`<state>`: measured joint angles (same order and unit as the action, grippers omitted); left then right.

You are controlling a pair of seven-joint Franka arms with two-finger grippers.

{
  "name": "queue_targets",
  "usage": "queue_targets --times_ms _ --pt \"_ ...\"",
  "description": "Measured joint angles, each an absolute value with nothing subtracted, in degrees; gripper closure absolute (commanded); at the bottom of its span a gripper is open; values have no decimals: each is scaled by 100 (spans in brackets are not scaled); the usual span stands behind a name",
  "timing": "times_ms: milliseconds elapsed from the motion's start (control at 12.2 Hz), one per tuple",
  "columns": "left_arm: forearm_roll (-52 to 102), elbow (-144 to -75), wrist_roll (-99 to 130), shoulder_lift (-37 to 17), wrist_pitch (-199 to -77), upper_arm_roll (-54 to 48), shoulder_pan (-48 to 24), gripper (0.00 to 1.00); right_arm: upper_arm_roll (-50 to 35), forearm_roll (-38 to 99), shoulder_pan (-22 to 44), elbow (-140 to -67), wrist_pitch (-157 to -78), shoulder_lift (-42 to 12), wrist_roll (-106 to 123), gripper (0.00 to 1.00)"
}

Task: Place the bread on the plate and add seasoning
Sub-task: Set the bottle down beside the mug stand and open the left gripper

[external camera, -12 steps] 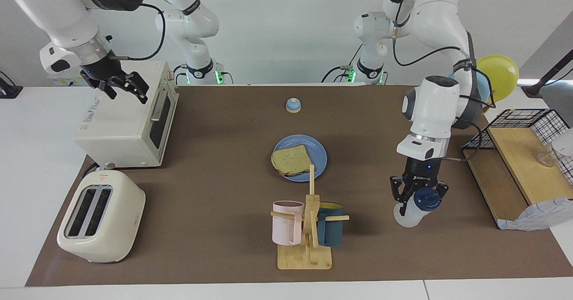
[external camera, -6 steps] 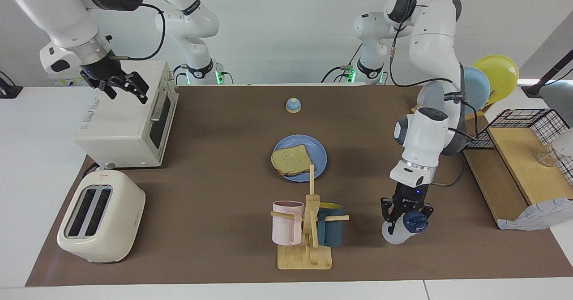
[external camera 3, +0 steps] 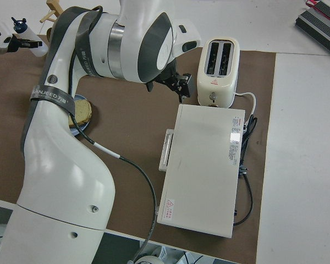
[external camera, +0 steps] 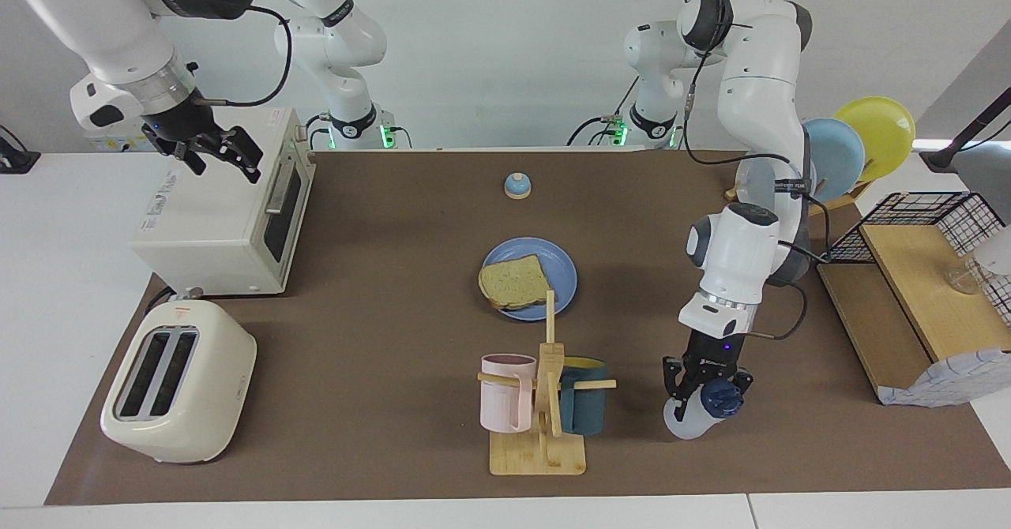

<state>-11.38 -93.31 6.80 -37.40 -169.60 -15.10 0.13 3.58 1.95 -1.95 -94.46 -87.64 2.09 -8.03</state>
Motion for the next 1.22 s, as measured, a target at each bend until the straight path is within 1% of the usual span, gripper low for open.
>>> queue_targets --times_ms 571,653,898,980,1061,1143,1224 --pt "-1139 -9718 257 -3824 -17672 -1510 2 100 358 195 -195 -9446 -8764 209 -803 0" --pt "-1139 -9786 207 -3825 -17709 -1510 -1 98 358 195 -195 -9446 -8764 209 -803 0" --pt "-1139 -9947 133 -3821 -17925 -1506 -5 82 358 195 -195 -9446 -8764 209 -803 0" --pt "-1139 -9951 124 -3821 -17933 -1506 -5 72 358 195 -195 -9446 -8764 209 -803 0" --pt "-1139 -9951 122 -3821 -17933 -1506 -5 61 358 195 -195 -9446 -8764 209 -803 0" --pt "-1139 -9952 120 -3821 -17934 -1506 -5 45 358 195 -195 -9446 -8764 209 -803 0" --pt "-1139 -9951 118 -3821 -17934 -1506 -5 24 358 195 -195 -9446 -8764 209 -803 0"
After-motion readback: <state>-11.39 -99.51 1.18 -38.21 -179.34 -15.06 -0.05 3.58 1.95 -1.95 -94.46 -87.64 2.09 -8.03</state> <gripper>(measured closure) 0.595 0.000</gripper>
